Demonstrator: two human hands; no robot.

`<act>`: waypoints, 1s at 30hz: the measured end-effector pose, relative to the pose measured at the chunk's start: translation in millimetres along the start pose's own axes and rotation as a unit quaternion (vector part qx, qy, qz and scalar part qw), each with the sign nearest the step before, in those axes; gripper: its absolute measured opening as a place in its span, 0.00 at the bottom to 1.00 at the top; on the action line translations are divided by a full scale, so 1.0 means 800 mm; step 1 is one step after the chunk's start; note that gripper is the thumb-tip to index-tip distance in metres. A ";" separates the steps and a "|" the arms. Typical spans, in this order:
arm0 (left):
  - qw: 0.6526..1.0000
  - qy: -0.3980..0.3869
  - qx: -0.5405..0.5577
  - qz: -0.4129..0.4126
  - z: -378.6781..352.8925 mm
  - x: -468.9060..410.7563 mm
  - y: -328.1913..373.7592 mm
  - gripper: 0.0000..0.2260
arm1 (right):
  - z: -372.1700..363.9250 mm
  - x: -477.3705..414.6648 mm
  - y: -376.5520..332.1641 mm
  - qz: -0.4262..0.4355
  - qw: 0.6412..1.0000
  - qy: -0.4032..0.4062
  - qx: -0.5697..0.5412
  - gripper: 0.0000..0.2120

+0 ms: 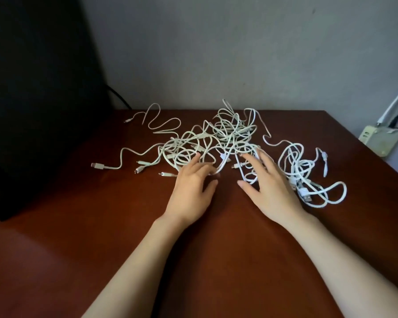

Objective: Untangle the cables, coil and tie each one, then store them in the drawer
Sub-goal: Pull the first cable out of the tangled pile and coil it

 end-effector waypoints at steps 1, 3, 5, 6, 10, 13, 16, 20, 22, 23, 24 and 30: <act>0.999 0.025 0.021 -0.011 0.000 0.005 0.002 0.05 | 0.003 0.006 -0.002 -0.003 1.000 -0.004 0.007 0.29; 0.995 0.073 0.070 -0.015 0.002 0.017 0.009 0.03 | 0.009 0.021 -0.006 -0.010 1.000 -0.014 0.013 0.30; 0.987 0.110 0.115 -0.011 0.006 0.027 0.019 0.04 | 0.015 0.034 -0.012 -0.001 1.000 0.000 0.014 0.29; 0.983 0.129 0.133 -0.014 0.009 0.031 0.025 0.05 | 0.017 0.038 -0.015 0.008 1.000 0.019 0.014 0.29; 0.949 0.207 0.235 -0.019 0.025 0.034 0.041 0.08 | 0.026 0.041 -0.027 0.032 0.989 0.130 -0.068 0.28; 0.911 0.219 0.350 0.018 0.032 0.035 0.052 0.10 | 0.030 0.041 -0.033 0.053 0.974 0.143 -0.170 0.38; 0.839 0.168 0.513 0.070 0.033 0.036 0.061 0.09 | 0.026 0.047 -0.040 0.081 0.982 0.079 -0.153 0.45; 0.762 0.084 0.634 0.102 0.030 0.037 0.072 0.06 | 0.012 0.045 -0.043 0.057 0.984 -0.010 -0.168 0.45; 0.743 0.045 0.660 0.100 0.028 0.039 0.075 0.05 | 0.007 0.041 -0.044 0.041 0.974 -0.013 -0.221 0.41; 0.739 0.023 0.666 0.099 0.028 0.040 0.078 0.05 | 0.006 0.040 -0.044 0.039 0.967 -0.001 -0.252 0.37; 0.739 0.002 0.667 0.099 0.027 0.042 0.080 0.05 | 0.006 0.039 -0.044 0.038 0.957 0.015 -0.287 0.32; 0.863 0.047 0.502 0.032 0.019 0.044 0.069 0.05 | 0.029 0.033 -0.037 0.009 0.923 0.129 -0.361 0.11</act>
Point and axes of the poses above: each hand's wrist, its own x-axis away from the middle knuckle, its own z-axis out of the back of the hand, y = z × x, the point moved 1 cm from there along -x, towards the middle knuckle, and after that the axes turned 4 degrees about x, right-handed, at the moved point
